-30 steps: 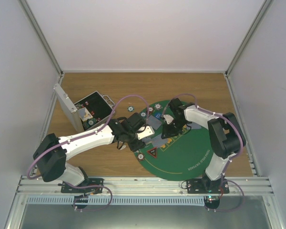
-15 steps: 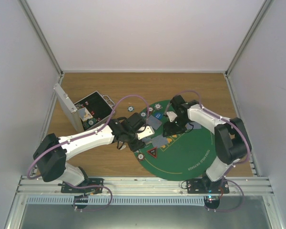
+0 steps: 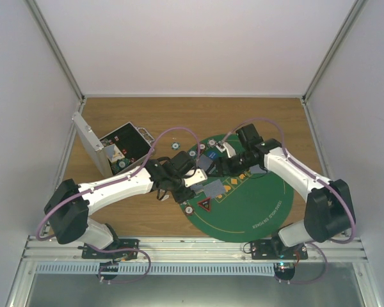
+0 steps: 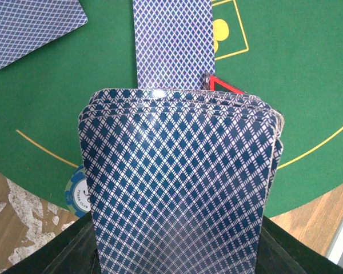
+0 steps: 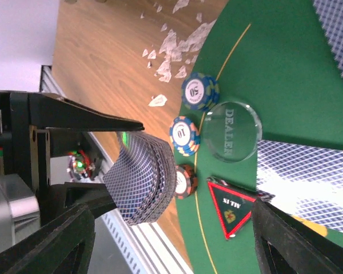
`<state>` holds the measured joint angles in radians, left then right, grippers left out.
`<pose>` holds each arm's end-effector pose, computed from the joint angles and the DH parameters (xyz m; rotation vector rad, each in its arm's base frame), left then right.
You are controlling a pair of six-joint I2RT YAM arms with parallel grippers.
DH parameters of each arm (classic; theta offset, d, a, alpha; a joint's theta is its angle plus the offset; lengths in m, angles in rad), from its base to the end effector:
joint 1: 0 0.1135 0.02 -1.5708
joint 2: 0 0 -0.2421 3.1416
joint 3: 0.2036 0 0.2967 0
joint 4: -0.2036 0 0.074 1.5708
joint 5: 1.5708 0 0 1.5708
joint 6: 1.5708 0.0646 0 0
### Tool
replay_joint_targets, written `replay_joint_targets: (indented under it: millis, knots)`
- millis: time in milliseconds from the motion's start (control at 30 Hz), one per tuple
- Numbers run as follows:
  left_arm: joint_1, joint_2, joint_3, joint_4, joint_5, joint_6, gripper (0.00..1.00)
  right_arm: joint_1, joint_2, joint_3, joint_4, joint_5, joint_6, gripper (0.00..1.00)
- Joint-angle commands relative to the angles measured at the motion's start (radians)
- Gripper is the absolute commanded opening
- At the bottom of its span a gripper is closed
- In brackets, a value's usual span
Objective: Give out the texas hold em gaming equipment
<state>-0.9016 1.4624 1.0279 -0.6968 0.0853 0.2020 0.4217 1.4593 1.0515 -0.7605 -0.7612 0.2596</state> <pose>0.2075 -0.2713 0.1611 1.4586 2.3195 -0.3196 0.2837 0.1761 0.1828 -0.4488 2.7374 1.2311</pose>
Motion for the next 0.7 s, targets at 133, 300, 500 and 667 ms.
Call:
replay_joint_targets:
  millis: [133, 300, 500, 667]
  knots:
    - [-0.002, -0.034, -0.009, 0.028, 0.004, 0.007, 0.58, 0.010, 0.037, -0.054, 0.073, -0.122, 0.059, 0.75]
    - [-0.002, -0.036, -0.009, 0.026, 0.000, 0.008, 0.58, 0.031, 0.087, -0.037, 0.103, -0.131, 0.077, 0.74]
    - [-0.002, -0.034, -0.006, 0.025, -0.001, 0.008, 0.58, 0.064, 0.147, -0.017, 0.105, -0.103, 0.087, 0.73]
    - [-0.002, -0.036, -0.009, 0.024, -0.002, 0.008, 0.58, 0.082, 0.175, -0.024, 0.122, -0.080, 0.113, 0.72]
